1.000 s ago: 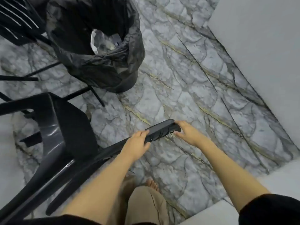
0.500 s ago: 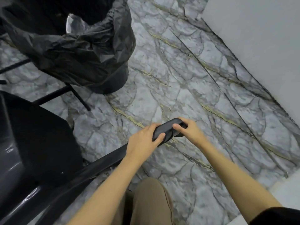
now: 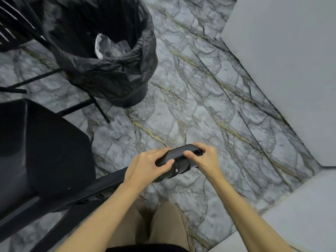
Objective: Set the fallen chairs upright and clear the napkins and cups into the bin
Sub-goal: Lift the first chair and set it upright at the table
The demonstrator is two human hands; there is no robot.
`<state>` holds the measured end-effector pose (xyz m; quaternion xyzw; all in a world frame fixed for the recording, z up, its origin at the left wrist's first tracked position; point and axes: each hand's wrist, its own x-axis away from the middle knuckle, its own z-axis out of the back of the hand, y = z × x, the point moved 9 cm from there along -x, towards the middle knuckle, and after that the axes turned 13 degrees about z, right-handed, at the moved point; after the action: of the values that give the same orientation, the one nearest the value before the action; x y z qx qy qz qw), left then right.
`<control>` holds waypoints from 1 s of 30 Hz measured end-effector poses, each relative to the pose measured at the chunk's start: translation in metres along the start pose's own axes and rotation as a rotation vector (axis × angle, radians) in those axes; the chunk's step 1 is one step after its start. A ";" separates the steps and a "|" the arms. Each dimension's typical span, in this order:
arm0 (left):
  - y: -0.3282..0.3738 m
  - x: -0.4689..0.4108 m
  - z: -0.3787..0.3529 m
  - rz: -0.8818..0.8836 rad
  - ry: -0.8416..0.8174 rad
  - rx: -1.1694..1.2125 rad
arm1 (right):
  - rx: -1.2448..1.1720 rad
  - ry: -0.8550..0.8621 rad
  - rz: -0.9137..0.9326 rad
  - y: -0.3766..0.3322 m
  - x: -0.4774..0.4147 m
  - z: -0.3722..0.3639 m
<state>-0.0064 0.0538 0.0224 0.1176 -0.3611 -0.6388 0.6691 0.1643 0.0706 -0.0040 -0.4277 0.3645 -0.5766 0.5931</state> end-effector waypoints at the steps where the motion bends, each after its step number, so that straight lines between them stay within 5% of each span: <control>1: 0.007 0.013 0.018 -0.014 0.019 0.028 | 0.004 0.019 0.019 -0.023 0.006 0.004; 19: 0.144 0.198 0.251 -0.434 0.550 0.497 | 0.511 0.159 0.628 -0.432 0.094 0.091; 30: 0.076 0.244 0.291 -0.276 0.515 0.675 | 0.717 0.068 0.754 -0.498 0.141 -0.007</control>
<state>-0.1507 -0.0756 0.3579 0.5320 -0.3519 -0.5182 0.5698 -0.0180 -0.0546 0.4640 -0.0177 0.2917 -0.4250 0.8567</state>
